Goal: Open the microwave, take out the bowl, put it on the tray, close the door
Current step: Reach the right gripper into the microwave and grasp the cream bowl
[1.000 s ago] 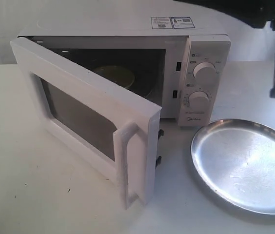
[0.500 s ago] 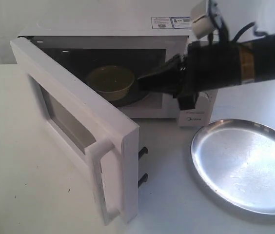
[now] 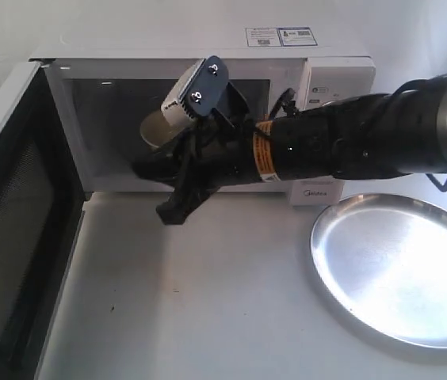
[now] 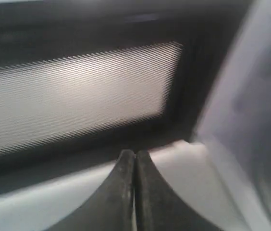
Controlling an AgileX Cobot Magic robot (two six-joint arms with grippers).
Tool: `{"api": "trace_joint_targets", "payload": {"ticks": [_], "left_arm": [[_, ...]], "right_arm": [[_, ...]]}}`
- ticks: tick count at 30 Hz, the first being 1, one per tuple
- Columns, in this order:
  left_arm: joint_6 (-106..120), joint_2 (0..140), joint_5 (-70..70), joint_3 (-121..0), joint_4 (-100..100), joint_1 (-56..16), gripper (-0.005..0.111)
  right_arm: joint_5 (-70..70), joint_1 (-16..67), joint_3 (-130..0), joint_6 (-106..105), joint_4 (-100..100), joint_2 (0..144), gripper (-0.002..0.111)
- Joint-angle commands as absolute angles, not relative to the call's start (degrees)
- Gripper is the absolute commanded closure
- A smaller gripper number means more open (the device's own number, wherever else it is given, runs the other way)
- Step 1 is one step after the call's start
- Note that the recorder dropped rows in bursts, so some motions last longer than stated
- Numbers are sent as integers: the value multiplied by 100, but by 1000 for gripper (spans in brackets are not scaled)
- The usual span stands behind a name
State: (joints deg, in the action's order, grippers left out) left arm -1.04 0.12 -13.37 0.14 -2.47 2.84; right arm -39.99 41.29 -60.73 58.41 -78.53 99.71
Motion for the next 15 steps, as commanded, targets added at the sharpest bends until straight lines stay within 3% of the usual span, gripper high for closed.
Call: {"api": "trace_joint_targets", "payload": {"ticks": [1,6,11,15], "left_arm": [[-123,0,-1337,0,-223,262,107],[-123,0,-1337,0,-223,262,107],[-123,0,-1337,0,-223,262,107],[-123,0,-1337,0,-223,262,107]], "right_arm": [[-2176,4169,-6290,4796,-7141,10182,108],[-2591,4169,-6850,4035,-6365,10713,105],[-2724,4169,-7271,3557,-5579,11235,71],[-2829,4169,-7497,2976,-5459,11577,53]]}}
